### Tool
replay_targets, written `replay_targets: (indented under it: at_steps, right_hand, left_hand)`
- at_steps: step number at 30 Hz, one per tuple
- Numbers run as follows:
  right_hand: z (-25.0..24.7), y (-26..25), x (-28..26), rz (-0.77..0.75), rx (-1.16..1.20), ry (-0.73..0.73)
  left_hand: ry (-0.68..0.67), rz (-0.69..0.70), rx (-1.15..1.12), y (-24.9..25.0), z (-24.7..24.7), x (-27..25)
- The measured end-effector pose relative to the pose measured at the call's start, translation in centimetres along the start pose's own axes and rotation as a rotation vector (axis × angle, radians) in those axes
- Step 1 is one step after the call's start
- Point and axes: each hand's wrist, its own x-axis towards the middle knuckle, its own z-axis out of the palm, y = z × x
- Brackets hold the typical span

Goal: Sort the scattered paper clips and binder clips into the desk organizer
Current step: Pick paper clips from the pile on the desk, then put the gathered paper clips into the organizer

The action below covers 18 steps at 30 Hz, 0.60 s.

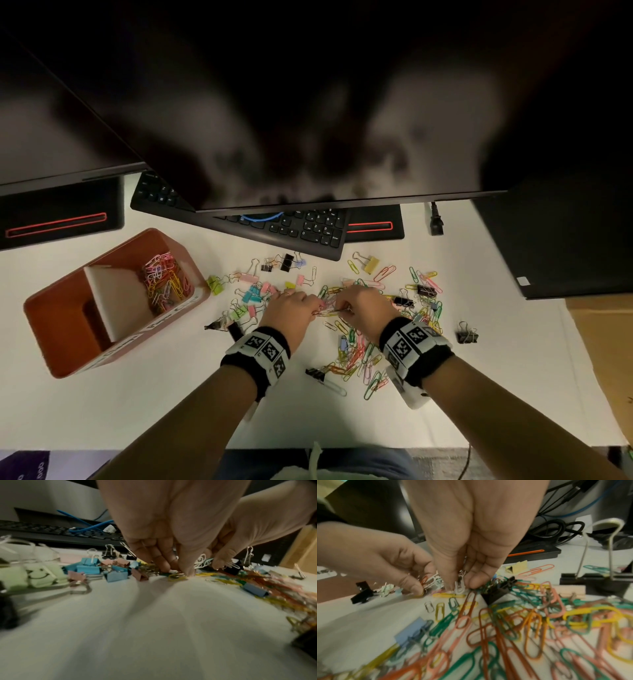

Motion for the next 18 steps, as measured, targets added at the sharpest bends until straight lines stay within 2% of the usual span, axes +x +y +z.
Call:
replay_targets:
  at_steps: [4, 9, 12, 16, 18]
  right_hand:
    - [-1.9, -0.9, -1.2, 0.008, 0.098, 0.088]
    - [-3.6, -3.8, -1.0, -0.049, 0.195, 0.152]
    - [-4.0, -8.1, 0.5, -0.093, 0.315, 0.149]
    - [-3.0, -15.0, 3.9, -0.135, 0.503, 0.099]
    - [-1.8, -18.0, 5.9, -0.166, 0.538, 0.085]
  left_hand:
    - [0.084, -0.082, -0.381, -1.0, -1.4, -1.6]
    - [0.247, -0.218, -0.708, -3.2, -5.2, -5.0]
    - [0.304, -0.291, -0.762, -5.9, -7.9, -7.5]
    - [0.472, -0.414, -0.839, -10.1, -11.4, -10.8]
    - [0.496, -0.475, -0.797, -11.9, -12.5, -12.1]
